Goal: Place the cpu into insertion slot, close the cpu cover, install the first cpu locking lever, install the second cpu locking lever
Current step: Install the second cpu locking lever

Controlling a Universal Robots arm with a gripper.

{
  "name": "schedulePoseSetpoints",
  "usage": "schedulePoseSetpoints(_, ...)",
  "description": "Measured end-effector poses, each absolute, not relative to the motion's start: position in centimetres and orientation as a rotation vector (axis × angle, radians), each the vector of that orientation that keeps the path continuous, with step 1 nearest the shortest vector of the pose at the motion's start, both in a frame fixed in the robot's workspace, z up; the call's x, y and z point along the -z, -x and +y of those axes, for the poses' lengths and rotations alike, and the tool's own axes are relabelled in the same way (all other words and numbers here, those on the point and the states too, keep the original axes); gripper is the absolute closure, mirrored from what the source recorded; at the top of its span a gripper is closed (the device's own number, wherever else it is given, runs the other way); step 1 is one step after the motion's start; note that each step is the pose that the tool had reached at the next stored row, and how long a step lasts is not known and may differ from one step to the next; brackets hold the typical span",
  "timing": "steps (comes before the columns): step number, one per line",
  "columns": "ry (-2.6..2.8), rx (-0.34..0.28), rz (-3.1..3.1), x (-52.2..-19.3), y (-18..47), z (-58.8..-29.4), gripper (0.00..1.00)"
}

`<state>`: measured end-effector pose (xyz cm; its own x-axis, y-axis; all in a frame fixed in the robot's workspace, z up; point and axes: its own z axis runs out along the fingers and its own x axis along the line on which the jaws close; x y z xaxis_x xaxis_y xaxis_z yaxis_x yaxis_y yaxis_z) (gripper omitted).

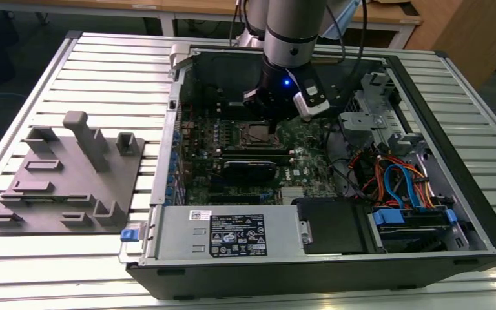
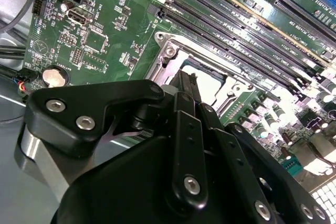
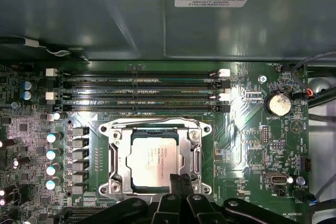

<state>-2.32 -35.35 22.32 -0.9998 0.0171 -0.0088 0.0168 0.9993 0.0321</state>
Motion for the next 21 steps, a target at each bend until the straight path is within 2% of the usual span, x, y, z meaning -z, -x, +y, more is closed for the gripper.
schedulePoseSetpoints(14,-0.026,-0.049,3.133,-22.3,2.3,-35.8,0.9)
schedulePoseSetpoints(21,-0.026,-0.049,3.133,-23.8,2.3,-35.8,0.9)
